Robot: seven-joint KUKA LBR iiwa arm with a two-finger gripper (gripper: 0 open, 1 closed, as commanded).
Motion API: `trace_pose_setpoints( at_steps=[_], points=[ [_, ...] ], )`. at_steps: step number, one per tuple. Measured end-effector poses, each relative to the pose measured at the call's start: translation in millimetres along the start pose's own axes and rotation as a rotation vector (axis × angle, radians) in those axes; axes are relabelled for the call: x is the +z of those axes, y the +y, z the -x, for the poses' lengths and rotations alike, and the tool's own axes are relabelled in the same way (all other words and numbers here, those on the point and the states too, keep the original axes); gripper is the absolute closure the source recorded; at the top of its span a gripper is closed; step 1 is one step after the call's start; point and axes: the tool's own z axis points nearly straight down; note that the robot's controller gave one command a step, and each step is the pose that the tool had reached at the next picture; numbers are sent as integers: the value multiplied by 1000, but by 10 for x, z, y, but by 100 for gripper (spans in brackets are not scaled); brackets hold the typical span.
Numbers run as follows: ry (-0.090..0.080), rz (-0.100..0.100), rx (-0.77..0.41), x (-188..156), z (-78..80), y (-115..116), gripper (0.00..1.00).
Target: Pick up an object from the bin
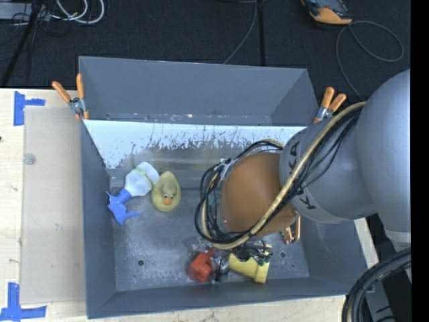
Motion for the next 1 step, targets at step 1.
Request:
trace_pose_setpoints(
  at_steps=[1],
  points=[
    [-1, 1, -44, -1359, -184, 38, 100]
  ],
)
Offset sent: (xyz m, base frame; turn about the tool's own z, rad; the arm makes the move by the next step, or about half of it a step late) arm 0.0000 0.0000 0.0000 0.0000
